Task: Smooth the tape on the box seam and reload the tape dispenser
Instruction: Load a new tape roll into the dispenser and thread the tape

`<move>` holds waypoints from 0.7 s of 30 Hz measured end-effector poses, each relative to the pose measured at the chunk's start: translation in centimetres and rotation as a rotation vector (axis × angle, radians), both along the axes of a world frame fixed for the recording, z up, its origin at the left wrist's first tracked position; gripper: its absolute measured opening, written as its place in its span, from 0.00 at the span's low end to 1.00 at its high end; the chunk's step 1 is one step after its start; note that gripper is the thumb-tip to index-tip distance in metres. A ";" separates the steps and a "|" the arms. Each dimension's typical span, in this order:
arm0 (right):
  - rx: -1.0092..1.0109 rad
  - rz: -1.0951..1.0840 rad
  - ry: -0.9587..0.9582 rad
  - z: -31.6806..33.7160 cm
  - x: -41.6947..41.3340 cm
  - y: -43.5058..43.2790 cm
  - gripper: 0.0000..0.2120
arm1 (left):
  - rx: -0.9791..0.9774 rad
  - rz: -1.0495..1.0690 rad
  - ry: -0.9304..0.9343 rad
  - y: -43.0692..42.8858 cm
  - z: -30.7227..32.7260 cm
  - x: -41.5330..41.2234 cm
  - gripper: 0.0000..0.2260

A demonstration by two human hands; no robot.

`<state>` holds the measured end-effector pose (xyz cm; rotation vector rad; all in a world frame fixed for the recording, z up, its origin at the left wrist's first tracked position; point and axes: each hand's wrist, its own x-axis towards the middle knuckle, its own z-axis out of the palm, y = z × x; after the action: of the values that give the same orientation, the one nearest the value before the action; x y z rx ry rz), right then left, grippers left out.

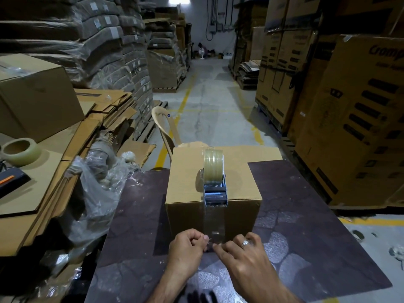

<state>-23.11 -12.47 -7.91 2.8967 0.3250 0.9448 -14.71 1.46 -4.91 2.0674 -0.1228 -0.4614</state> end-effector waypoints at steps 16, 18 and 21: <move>0.668 -0.026 0.009 1.9 -1.1 0.2 0.30 | -0.065 0.018 0.072 0.0 0.4 0.3 0.09; 0.629 -0.015 0.013 1.8 -1.0 -0.6 0.28 | -0.071 0.003 0.078 0.2 0.4 0.4 0.09; 0.497 -0.006 0.059 1.2 -0.5 -1.9 0.27 | -0.084 -0.031 0.089 0.4 0.6 0.4 0.08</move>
<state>-23.58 -14.36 -6.76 3.3709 0.0912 1.0706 -14.29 1.87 -4.33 1.9615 -0.1199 -0.5576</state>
